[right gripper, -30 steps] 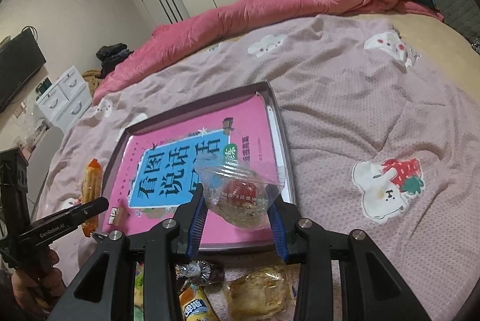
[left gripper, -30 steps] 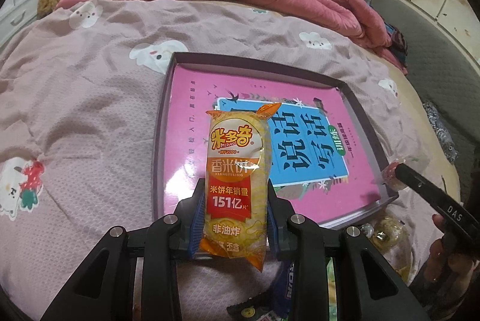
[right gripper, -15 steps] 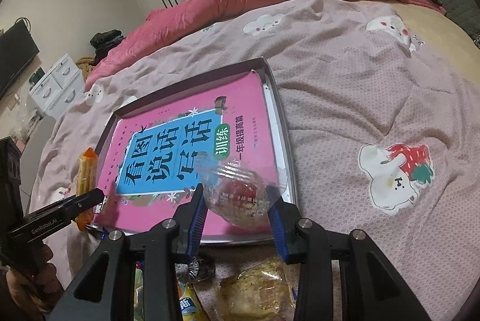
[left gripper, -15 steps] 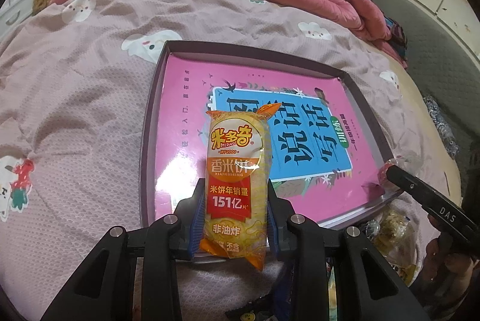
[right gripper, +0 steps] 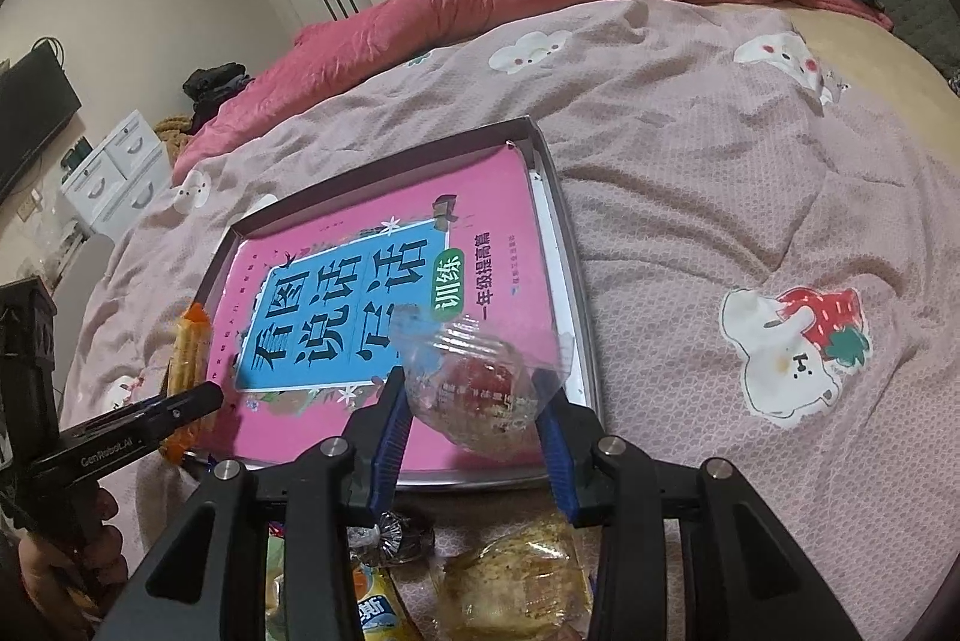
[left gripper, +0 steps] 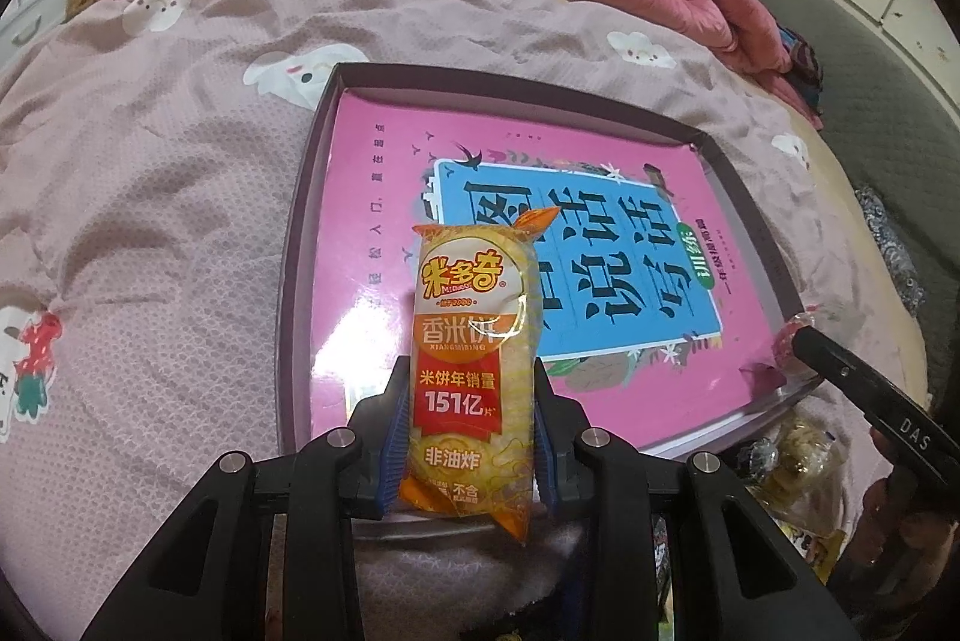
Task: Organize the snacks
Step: 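Carry the rice cracker bag into the tray while right tool carries the candy bag there, then open left tool to drop the rice cracker bag while right tool releases the candy bag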
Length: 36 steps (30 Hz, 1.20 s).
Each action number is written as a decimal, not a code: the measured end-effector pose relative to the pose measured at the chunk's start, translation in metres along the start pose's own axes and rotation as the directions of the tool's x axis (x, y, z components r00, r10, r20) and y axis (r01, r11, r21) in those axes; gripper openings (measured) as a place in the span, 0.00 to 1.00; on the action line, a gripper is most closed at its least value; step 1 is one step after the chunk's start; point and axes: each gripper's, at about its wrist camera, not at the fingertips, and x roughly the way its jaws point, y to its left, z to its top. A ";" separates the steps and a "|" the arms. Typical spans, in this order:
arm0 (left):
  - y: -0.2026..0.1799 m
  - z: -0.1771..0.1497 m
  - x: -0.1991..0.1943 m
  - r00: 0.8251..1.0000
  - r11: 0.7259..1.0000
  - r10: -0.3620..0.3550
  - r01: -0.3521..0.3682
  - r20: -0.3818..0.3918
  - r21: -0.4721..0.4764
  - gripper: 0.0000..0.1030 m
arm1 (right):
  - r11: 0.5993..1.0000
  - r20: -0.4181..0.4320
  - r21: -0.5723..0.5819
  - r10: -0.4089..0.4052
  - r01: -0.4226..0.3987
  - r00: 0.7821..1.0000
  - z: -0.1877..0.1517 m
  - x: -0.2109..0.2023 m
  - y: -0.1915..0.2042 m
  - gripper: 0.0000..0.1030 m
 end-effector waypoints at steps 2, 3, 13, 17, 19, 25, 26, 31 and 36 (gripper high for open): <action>-0.002 0.002 0.001 1.000 1.000 0.002 -0.002 0.003 0.002 0.34 | 1.000 0.002 -0.003 -0.003 0.003 1.000 0.000 0.000 0.001 0.39; -0.002 0.002 0.002 1.000 1.000 0.005 -0.005 0.004 0.006 0.34 | 1.000 0.003 -0.003 -0.002 0.002 1.000 0.000 0.000 0.001 0.40; -0.002 0.002 0.002 1.000 1.000 0.005 -0.005 -0.008 -0.002 0.37 | 1.000 0.021 0.011 0.015 -0.015 1.000 0.002 -0.006 -0.002 0.48; -0.003 0.002 -0.001 1.000 1.000 -0.001 0.001 0.000 0.003 0.44 | 1.000 0.024 0.009 0.018 -0.018 1.000 0.002 -0.007 -0.001 0.48; -0.003 0.002 -0.003 1.000 1.000 0.001 -0.001 0.000 0.001 0.44 | 1.000 0.025 0.009 0.024 -0.025 0.999 0.001 -0.008 -0.001 0.48; -0.002 0.000 -0.012 1.000 1.000 0.002 -0.002 0.013 0.001 0.47 | 0.997 0.033 -0.009 0.076 -0.075 0.997 0.000 -0.014 0.004 0.49; -0.002 0.000 -0.014 1.000 1.000 -0.001 0.001 0.015 0.001 0.49 | 0.996 0.032 -0.016 0.088 -0.087 0.996 -0.001 -0.014 0.006 0.50; -0.002 -0.001 -0.021 1.000 1.000 -0.003 0.003 0.027 0.004 0.50 | 0.991 0.036 -0.052 0.123 -0.121 0.992 -0.003 -0.016 0.017 0.52; -0.003 0.000 -0.031 0.998 1.000 0.017 -0.017 0.053 0.001 0.56 | 0.989 0.062 -0.054 0.138 -0.134 0.989 -0.002 -0.023 0.017 0.53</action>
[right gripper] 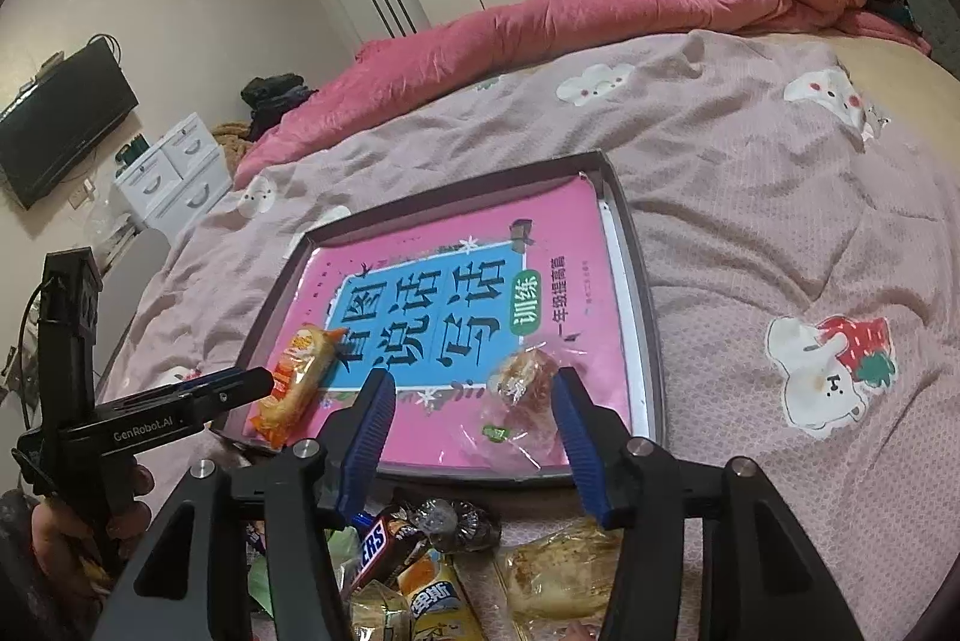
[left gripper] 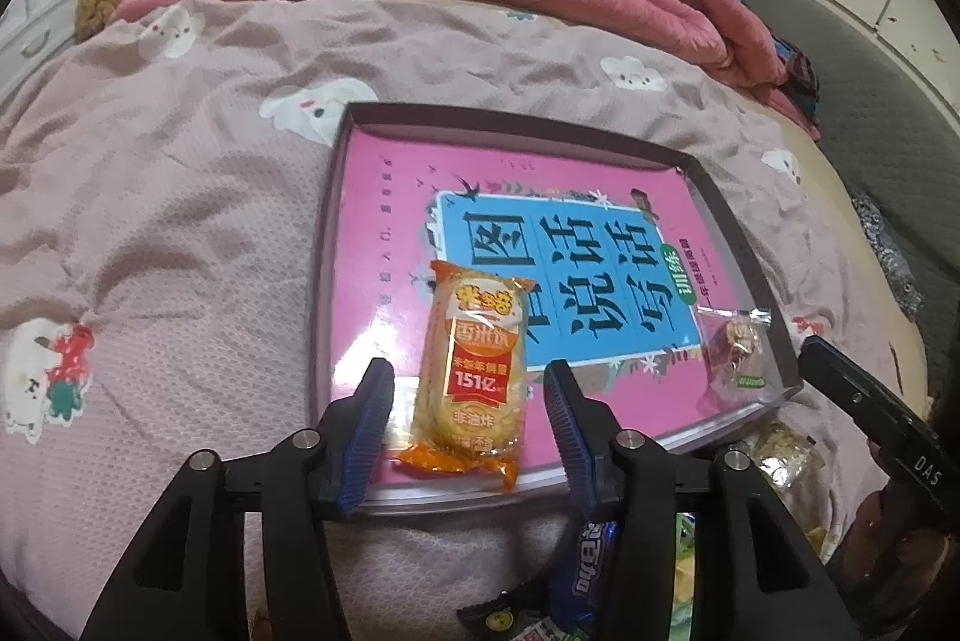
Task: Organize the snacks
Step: 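Open left tool to drop the rice cracker bag while right tool releases the candy bag, then move left tool to the blue biscuit packet while right tool approaches the clear pastry bag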
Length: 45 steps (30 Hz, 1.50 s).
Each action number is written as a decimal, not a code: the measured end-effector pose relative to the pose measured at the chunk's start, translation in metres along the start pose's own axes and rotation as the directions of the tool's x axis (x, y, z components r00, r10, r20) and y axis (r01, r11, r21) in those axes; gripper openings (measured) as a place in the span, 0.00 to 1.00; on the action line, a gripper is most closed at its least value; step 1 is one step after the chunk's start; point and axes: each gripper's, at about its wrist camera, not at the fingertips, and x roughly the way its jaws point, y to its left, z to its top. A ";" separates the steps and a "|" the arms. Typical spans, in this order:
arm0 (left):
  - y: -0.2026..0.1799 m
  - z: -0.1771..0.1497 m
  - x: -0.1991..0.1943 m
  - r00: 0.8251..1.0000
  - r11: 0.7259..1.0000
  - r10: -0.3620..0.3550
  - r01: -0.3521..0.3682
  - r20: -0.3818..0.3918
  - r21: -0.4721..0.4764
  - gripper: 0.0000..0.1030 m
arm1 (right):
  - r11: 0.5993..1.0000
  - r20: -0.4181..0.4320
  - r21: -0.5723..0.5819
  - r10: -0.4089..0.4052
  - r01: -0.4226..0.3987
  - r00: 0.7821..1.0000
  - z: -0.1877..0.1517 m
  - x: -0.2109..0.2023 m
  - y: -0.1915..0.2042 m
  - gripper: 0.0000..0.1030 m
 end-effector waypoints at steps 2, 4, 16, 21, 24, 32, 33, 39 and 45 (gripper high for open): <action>0.001 0.001 -0.003 1.000 1.000 -0.001 0.001 0.008 -0.003 0.57 | 1.000 0.012 -0.001 -0.002 0.002 1.000 0.001 -0.003 0.000 0.56; 0.001 0.002 -0.007 1.000 1.000 0.000 0.000 0.015 -0.006 0.57 | 1.000 0.020 -0.006 -0.009 0.010 1.000 0.002 -0.006 -0.001 0.58; 0.001 -0.001 -0.026 0.998 1.000 0.026 -0.027 0.049 0.007 0.63 | 0.999 0.051 -0.035 -0.032 0.034 0.998 0.004 -0.023 0.003 0.67; -0.002 -0.008 -0.034 0.998 0.999 0.037 -0.039 0.053 0.037 0.63 | 0.998 0.054 -0.029 -0.046 0.048 0.997 0.003 -0.030 0.000 0.67; -0.002 -0.011 -0.037 0.998 0.998 0.039 -0.042 0.051 0.050 0.63 | 0.998 0.058 -0.025 -0.051 0.052 0.997 0.003 -0.034 0.000 0.67; -0.008 -0.021 -0.041 0.999 0.996 0.037 -0.040 0.036 0.080 0.63 | 0.998 0.059 -0.025 -0.065 0.066 0.996 0.001 -0.040 0.001 0.72; -0.008 -0.022 -0.041 0.999 0.996 0.035 -0.038 0.035 0.082 0.63 | 0.997 0.058 -0.023 -0.066 0.068 0.996 0.000 -0.041 0.001 0.73; -0.013 -0.028 -0.044 0.999 0.994 0.027 -0.030 0.028 0.104 0.63 | 0.996 0.051 -0.012 -0.087 0.088 0.995 -0.003 -0.046 -0.001 0.75; -0.017 -0.034 -0.045 1.000 0.993 0.024 -0.025 0.016 0.116 0.63 | 0.992 0.011 0.007 -0.126 0.126 0.992 -0.011 -0.047 -0.004 0.79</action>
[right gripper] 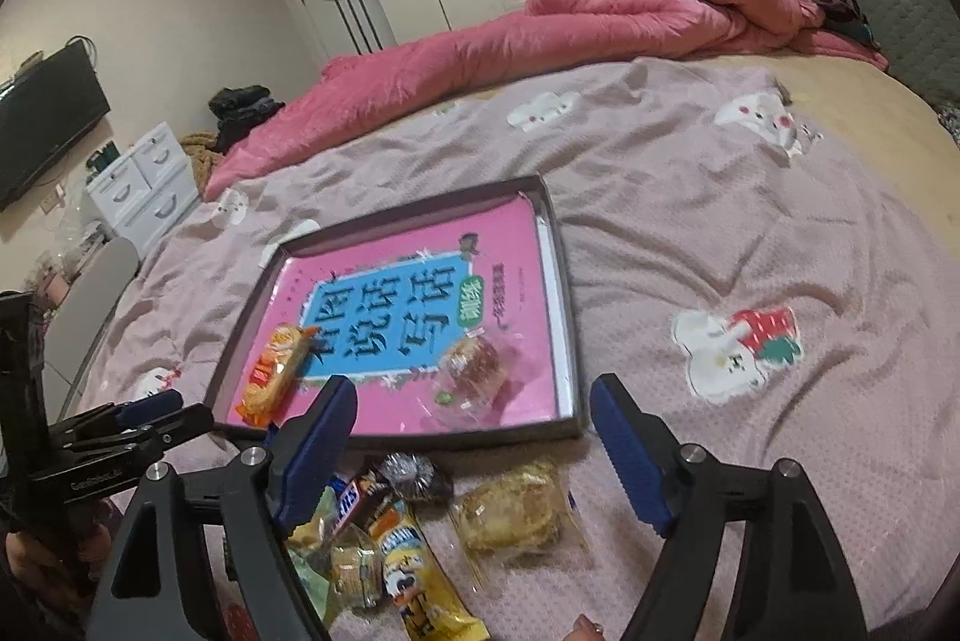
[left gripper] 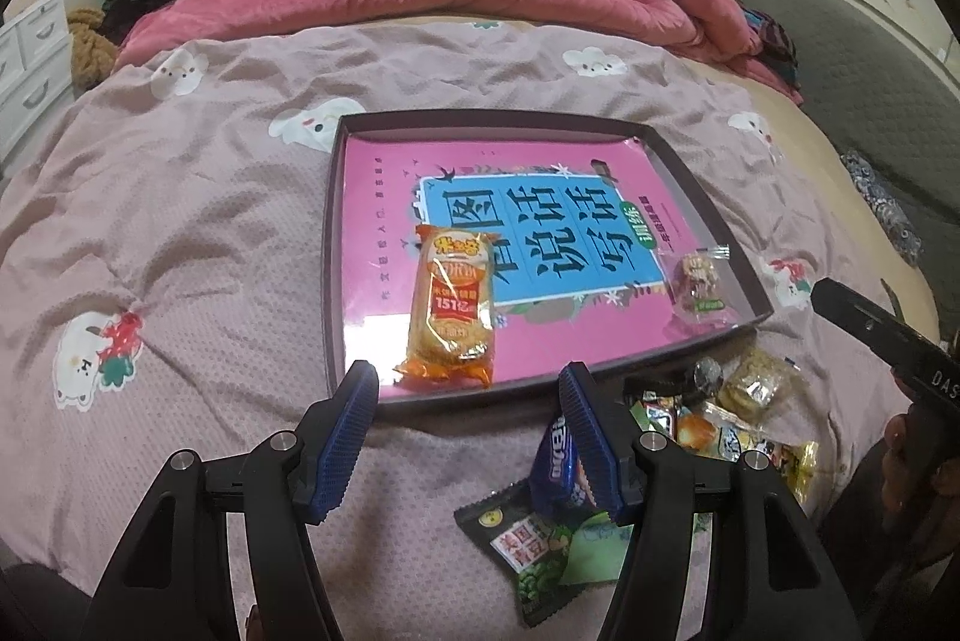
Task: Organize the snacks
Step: 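Move left tool to the blue biscuit packet while right tool approaches the clear pastry bag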
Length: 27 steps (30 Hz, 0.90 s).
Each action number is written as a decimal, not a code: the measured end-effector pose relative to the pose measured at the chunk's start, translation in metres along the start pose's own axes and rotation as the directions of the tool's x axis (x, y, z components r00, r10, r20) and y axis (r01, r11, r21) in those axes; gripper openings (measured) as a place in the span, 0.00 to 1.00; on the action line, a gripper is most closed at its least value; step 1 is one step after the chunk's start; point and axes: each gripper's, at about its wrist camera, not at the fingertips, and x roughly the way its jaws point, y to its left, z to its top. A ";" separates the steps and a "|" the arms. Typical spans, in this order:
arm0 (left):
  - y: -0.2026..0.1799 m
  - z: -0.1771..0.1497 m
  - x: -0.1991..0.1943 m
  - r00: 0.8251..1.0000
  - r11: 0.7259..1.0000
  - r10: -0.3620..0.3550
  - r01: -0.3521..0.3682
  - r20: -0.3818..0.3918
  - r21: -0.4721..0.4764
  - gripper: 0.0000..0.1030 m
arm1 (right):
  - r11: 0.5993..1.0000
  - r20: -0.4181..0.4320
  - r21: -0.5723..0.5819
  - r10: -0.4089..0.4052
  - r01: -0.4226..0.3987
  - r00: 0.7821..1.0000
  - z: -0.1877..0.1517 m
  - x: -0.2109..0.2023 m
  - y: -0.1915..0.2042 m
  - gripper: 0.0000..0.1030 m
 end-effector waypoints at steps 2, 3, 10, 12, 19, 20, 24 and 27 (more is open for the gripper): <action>-0.002 -0.002 -0.001 1.000 1.000 0.001 -0.001 -0.002 0.007 0.63 | 1.000 -0.010 -0.003 -0.010 0.010 1.000 -0.002 0.000 0.001 0.81; -0.003 -0.003 -0.001 1.000 1.000 0.001 -0.001 -0.003 0.010 0.63 | 1.000 -0.014 -0.004 -0.013 0.013 1.000 -0.003 0.000 0.001 0.81; -0.006 -0.009 0.000 1.000 1.000 -0.006 0.006 -0.022 0.023 0.63 | 0.999 -0.037 -0.002 -0.038 0.038 0.999 -0.011 0.000 0.003 0.86; -0.006 -0.010 0.000 1.000 1.000 -0.008 0.009 -0.026 0.027 0.63 | 0.999 -0.044 0.005 -0.039 0.039 0.998 -0.012 0.000 0.001 0.87; -0.010 -0.014 0.003 0.999 0.999 -0.016 0.017 -0.044 0.037 0.63 | 0.999 -0.071 0.016 -0.045 0.046 0.996 -0.018 -0.002 0.000 0.89; -0.010 -0.015 0.003 0.999 0.999 -0.016 0.018 -0.047 0.039 0.63 | 0.999 -0.078 0.016 -0.050 0.051 0.996 -0.019 -0.001 0.000 0.89; -0.012 -0.016 0.005 0.998 0.999 -0.022 0.025 -0.054 0.045 0.63 | 0.997 -0.112 0.026 -0.068 0.071 0.991 -0.023 0.002 -0.003 0.89; -0.012 -0.018 0.008 0.998 0.999 -0.026 0.029 -0.064 0.044 0.63 | 0.996 -0.132 0.043 -0.067 0.073 0.989 -0.026 0.004 -0.006 0.89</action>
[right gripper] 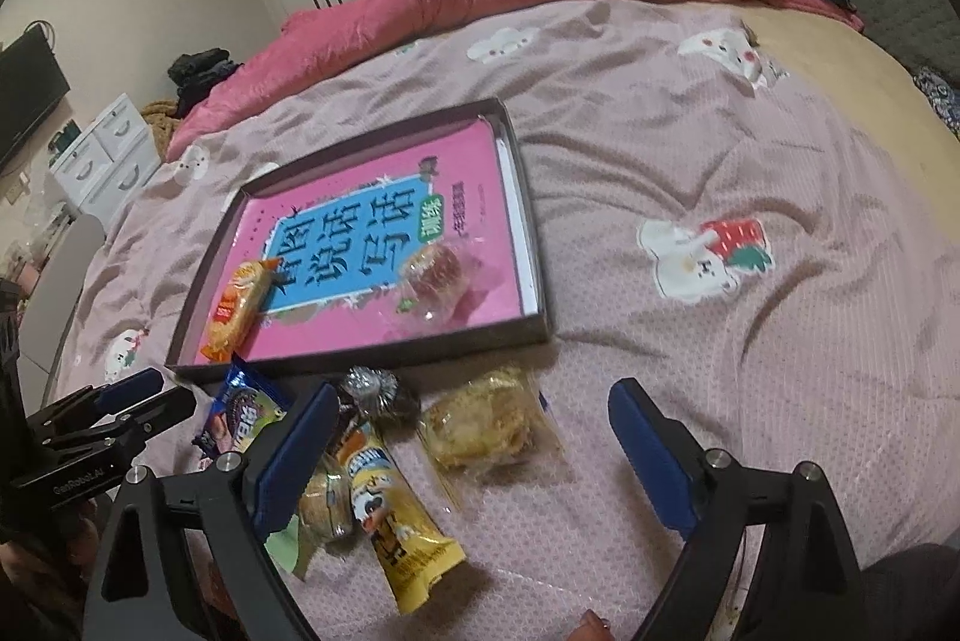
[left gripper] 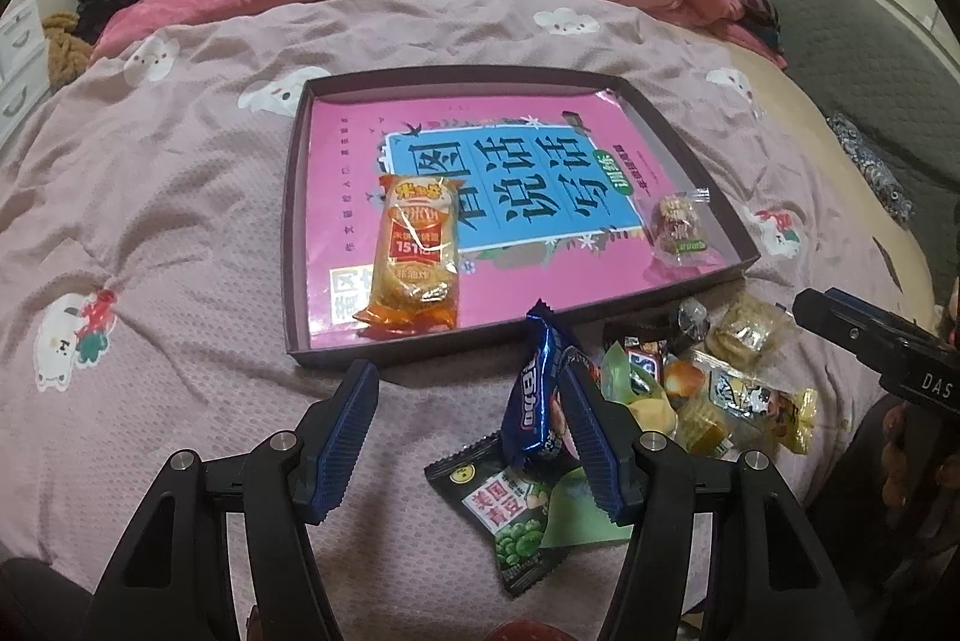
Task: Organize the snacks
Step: 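Close left tool on the blue biscuit packet while right tool grips the pastry bag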
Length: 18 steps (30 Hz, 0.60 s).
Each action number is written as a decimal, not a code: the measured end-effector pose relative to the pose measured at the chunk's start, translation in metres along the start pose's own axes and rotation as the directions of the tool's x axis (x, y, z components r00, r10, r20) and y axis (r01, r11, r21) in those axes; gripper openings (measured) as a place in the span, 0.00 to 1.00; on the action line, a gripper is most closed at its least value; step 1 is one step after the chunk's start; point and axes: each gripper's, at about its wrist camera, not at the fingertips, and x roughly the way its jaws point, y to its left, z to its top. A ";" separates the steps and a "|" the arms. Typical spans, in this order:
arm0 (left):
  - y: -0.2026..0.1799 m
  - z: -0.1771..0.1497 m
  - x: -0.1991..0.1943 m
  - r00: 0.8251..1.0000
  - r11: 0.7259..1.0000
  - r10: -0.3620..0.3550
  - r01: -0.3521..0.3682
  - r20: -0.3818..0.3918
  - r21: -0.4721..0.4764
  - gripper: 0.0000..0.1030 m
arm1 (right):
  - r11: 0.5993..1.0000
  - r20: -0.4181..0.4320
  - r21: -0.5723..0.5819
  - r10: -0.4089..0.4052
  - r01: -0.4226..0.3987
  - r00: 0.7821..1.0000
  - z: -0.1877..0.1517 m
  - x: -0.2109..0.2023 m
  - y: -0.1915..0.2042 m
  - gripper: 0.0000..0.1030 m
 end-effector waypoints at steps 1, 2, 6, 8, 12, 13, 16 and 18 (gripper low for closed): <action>0.000 0.000 0.001 1.000 1.000 -0.002 0.002 -0.002 -0.001 0.63 | 1.000 -0.011 0.009 0.007 -0.007 1.000 -0.001 0.002 -0.001 0.89; 0.000 -0.001 0.002 1.000 1.000 -0.005 0.005 -0.005 -0.003 0.63 | 1.000 -0.020 0.017 0.010 -0.010 1.000 -0.002 0.003 -0.002 0.89; 0.001 -0.001 0.005 1.000 1.000 -0.014 0.014 -0.017 -0.009 0.63 | 1.000 -0.044 0.029 0.007 -0.006 0.999 -0.004 0.008 -0.004 0.89; 0.001 -0.002 0.007 1.000 1.000 -0.019 0.019 -0.024 -0.010 0.63 | 0.999 -0.054 0.035 0.006 -0.004 0.999 -0.004 0.011 -0.005 0.89; 0.003 -0.003 0.013 0.999 0.999 -0.031 0.030 -0.041 -0.023 0.63 | 0.998 -0.079 0.062 0.014 -0.009 0.997 -0.006 0.017 -0.009 0.89; 0.003 -0.003 0.014 0.998 0.999 -0.035 0.033 -0.044 -0.025 0.63 | 0.997 -0.087 0.073 0.018 -0.012 0.996 -0.007 0.018 -0.011 0.89; 0.004 -0.002 0.016 0.997 0.998 -0.056 0.055 -0.048 -0.024 0.63 | 0.994 -0.109 0.104 0.038 -0.027 0.993 -0.009 0.022 -0.015 0.89; 0.004 -0.002 0.018 0.996 0.997 -0.073 0.071 -0.052 -0.027 0.63 | 0.990 -0.126 0.132 0.063 -0.047 0.990 -0.011 0.026 -0.018 0.89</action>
